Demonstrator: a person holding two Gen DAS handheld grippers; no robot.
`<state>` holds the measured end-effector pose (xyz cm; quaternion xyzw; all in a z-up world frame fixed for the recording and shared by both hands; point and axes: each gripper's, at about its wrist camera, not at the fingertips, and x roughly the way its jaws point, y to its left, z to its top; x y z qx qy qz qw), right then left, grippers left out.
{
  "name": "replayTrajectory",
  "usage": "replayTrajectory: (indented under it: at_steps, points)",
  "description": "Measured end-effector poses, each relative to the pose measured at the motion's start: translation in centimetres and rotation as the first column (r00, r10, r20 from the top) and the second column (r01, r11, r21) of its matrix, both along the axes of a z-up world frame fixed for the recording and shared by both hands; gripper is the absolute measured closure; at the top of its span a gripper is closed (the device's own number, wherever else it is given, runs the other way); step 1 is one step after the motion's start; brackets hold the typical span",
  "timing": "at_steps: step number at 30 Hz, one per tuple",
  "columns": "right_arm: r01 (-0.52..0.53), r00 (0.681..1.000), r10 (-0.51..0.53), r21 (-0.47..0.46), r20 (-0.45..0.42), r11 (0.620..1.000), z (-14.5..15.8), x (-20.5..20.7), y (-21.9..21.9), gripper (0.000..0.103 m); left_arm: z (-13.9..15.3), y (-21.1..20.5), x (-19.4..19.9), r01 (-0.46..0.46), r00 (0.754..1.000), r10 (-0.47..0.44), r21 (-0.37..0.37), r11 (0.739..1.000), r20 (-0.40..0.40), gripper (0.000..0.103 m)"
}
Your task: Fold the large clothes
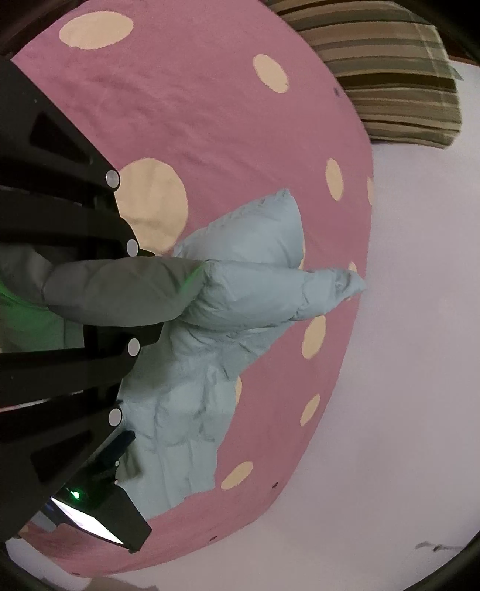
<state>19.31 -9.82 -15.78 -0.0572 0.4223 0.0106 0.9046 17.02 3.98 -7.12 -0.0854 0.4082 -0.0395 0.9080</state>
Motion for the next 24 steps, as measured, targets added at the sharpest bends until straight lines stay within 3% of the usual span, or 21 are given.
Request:
replayTrajectory:
  at_steps: [5, 12, 19, 24]
  points:
    - [0.026, 0.998, -0.026, -0.001, 0.049, 1.0, 2.2, -1.9, -2.5, 0.038, 1.7, -3.9, -0.7, 0.039, 0.999, -0.041, 0.057, 0.998, 0.022, 0.092]
    - [0.151, 0.986, -0.153, 0.034, 0.063, 0.988, 3.9, -4.6, -10.9, 0.037, 1.8, -12.6, -0.7, 0.133, 0.99, -0.139, 0.171, 0.976, 0.022, 0.092]
    - [0.281, 0.957, -0.286, 0.086, 0.047, 0.956, 3.6, -7.1, -19.0, 0.036, -1.6, -20.7, 0.5, 0.222, 0.975, -0.221, 0.239, 0.945, -0.033, 0.092]
    - [0.337, 0.94, -0.341, 0.106, 0.022, 0.935, 2.6, -7.9, -22.2, 0.035, -5.8, -25.2, 0.6, 0.281, 0.959, -0.263, 0.26, 0.924, -0.102, 0.092]
